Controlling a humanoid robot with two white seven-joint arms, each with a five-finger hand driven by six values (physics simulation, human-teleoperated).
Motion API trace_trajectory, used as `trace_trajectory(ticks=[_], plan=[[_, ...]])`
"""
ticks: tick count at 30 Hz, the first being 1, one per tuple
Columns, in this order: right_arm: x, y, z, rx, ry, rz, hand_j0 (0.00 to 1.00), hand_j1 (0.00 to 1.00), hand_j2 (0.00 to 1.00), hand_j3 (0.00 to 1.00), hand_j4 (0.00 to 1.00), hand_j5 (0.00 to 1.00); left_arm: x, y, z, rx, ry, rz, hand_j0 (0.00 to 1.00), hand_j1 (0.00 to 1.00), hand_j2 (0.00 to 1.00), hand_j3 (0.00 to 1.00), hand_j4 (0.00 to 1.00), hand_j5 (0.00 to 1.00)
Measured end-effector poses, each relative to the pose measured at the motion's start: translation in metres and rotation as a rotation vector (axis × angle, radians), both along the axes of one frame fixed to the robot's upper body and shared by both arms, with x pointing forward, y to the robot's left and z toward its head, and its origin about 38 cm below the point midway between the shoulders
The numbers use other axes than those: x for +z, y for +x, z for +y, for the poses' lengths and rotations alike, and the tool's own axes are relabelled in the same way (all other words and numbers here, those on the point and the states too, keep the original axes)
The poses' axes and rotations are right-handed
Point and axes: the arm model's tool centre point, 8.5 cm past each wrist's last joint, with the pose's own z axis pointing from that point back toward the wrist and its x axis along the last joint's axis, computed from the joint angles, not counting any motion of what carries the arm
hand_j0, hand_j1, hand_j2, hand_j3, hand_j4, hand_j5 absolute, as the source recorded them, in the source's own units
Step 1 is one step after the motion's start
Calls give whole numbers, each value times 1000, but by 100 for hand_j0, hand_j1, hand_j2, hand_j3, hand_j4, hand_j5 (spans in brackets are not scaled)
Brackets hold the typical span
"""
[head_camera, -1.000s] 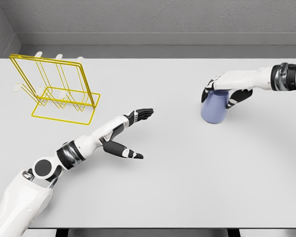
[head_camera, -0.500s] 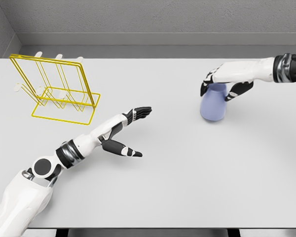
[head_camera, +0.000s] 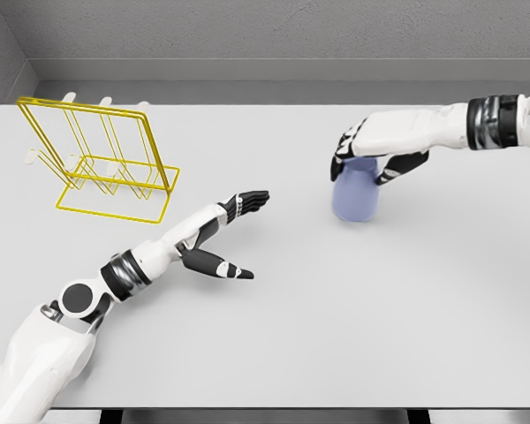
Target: Place the cup on the cup holder with both arms
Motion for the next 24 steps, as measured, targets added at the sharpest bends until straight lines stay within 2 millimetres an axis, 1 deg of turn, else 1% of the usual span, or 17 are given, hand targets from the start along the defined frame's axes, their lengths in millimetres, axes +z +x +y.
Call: trace_trajectory(ticks=[5,15,20,24], plan=[[2,-7,13,44,9,-6,64,64,64,64,64,64,0,0,0,0,0,-1,100,100,100,100,100,100],[-4,-14,46,124,33,7,64,64,64,64,64,64,1,1,2,6,-2,-2,100,100,100,100,100,100],[-11,-17,61,154,48,25,64,64,64,64,64,64,1,2,3,9,-2,-4,100,100,100,100,100,100],[-20,-20,67,164,55,44,64,64,64,64,64,64,0,1,8,23,-1,1,100,100,100,100,100,100]])
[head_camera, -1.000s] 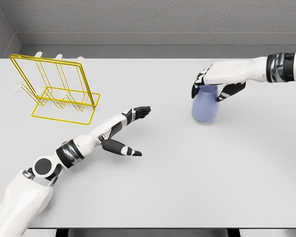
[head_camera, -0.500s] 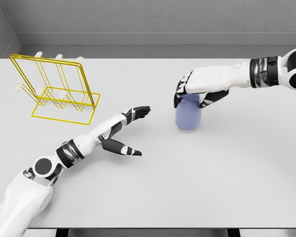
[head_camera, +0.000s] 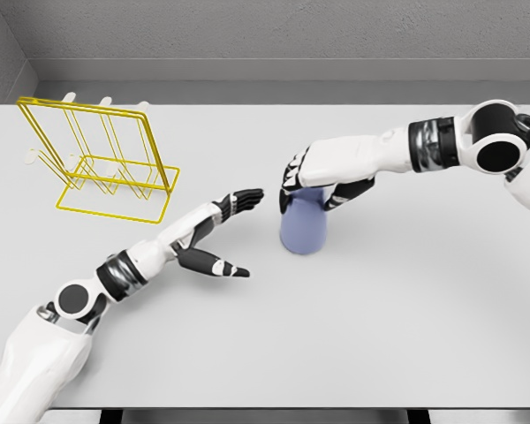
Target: Place the cup on the cup holder with both arms
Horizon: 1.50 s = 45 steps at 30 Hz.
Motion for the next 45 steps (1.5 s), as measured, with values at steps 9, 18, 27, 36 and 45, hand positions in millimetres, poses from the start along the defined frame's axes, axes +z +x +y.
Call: trace_trajectory(ticks=[9,18,27,36,45], plan=[[-3,0,12,18,16,10,64,64,64,64,64,64,1,2,4,12,1,-2,100,100,100,100,100,100],[-8,8,17,-2,27,28,73,73,73,73,73,73,-4,5,13,36,5,12,100,100,100,100,100,100],[13,20,-48,-141,2,-25,100,100,100,100,100,100,-12,3,21,59,8,34,100,100,100,100,100,100],[52,24,-104,-265,21,-110,100,100,100,100,100,100,-11,4,22,65,2,30,100,100,100,100,100,100],[39,28,-126,-344,89,-108,100,100,100,100,100,100,-2,6,21,76,-22,3,100,100,100,100,100,100]])
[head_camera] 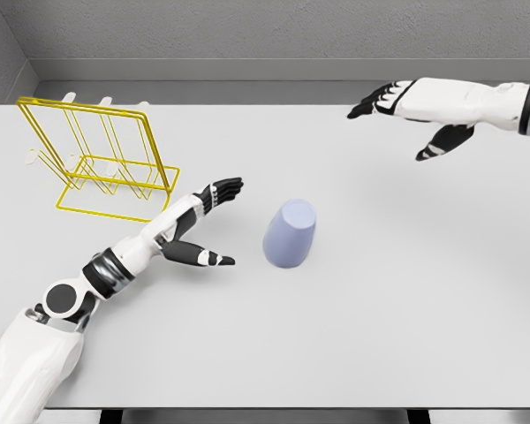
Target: Place the cup on the cup holder with both arms
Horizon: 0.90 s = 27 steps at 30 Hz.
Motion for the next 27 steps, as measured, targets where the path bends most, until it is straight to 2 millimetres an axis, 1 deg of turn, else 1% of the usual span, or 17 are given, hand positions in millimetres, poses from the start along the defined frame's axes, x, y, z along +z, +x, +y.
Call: trace_trajectory(ticks=[5,6,8,13,20,23,27], plan=[[-11,6,-19,-64,-1,27,100,100,100,100,100,100,7,2,-3,-6,-6,-18,100,100,100,100,100,100],[-18,5,-22,-72,0,42,100,100,100,100,100,100,9,3,-4,-9,-7,-25,100,100,100,100,100,100],[-20,7,-26,-86,1,46,100,100,100,100,100,100,12,4,-4,-10,-9,-31,100,100,100,100,100,100],[-22,8,-27,-94,6,51,100,100,100,100,100,100,13,4,-8,-12,-14,-30,100,100,100,100,100,100],[-21,9,-31,-105,11,48,100,100,100,100,100,100,2,3,-13,-12,41,-1,100,100,100,100,100,100],[-20,10,-30,-105,14,46,100,100,100,100,100,100,2,3,-23,-18,25,0,100,100,100,100,100,100],[-22,12,-33,-118,15,52,100,100,100,100,100,100,5,3,-43,-47,-1,-4,100,100,100,100,100,100]])
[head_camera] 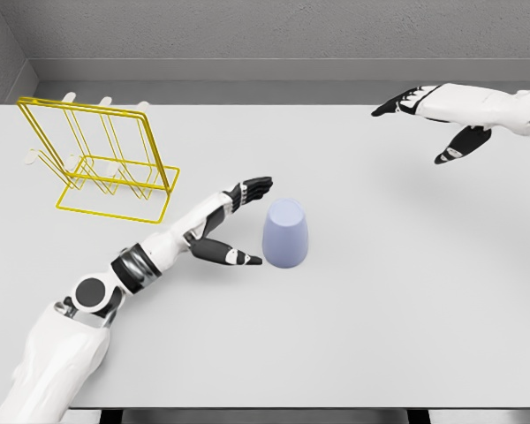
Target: Place the cup on the cup holder with both arms
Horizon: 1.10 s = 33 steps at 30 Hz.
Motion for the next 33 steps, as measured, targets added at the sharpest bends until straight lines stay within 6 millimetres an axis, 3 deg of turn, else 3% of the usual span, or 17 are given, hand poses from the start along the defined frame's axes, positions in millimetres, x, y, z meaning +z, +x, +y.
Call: trace_trajectory(ticks=[12,33], plan=[[-15,8,-1,-29,14,32,100,100,100,100,100,100,-8,5,-6,0,36,82,100,100,100,100,100,100],[-19,11,8,-17,20,40,100,100,100,100,100,100,-2,5,-38,-62,19,70,100,100,100,100,100,100]])
